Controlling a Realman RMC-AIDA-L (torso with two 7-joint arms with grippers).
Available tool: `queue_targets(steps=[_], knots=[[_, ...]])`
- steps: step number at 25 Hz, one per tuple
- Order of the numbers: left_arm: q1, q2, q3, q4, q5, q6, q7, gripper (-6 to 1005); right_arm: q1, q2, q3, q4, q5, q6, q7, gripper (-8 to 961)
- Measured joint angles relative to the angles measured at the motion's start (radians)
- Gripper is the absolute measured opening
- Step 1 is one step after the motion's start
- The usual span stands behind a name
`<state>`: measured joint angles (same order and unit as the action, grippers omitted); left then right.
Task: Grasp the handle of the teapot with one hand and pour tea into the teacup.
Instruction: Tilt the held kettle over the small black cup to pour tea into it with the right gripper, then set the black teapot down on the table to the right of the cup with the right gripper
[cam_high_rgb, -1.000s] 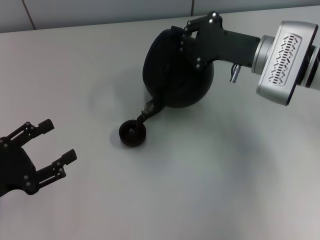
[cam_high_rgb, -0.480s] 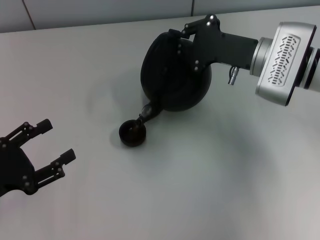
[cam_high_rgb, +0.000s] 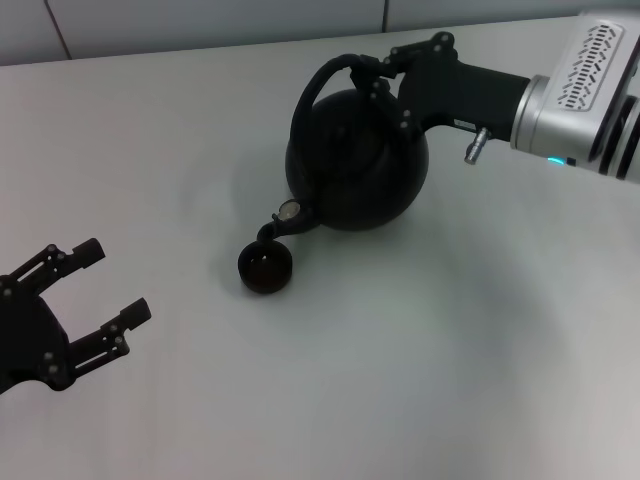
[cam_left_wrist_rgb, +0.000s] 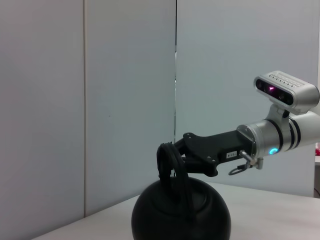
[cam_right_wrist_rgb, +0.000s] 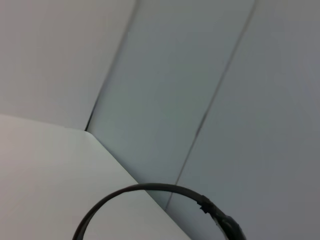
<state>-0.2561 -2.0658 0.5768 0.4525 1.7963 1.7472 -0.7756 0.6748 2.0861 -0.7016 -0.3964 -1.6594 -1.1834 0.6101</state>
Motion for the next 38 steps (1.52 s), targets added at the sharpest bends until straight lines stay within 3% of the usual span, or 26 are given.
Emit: queue_targets(steps=[18,38], knots=[[-0.009,0.003,0.000,0.000,-0.001,0.002,0.001,812,-0.077,-0.003,0.003,0.097,0.209,-0.010,0.280,104],[-0.009,0.004,0.000,0.001,0.000,0.008,0.001,812,-0.154,-0.001,0.023,0.128,0.341,-0.021,0.067,108]])
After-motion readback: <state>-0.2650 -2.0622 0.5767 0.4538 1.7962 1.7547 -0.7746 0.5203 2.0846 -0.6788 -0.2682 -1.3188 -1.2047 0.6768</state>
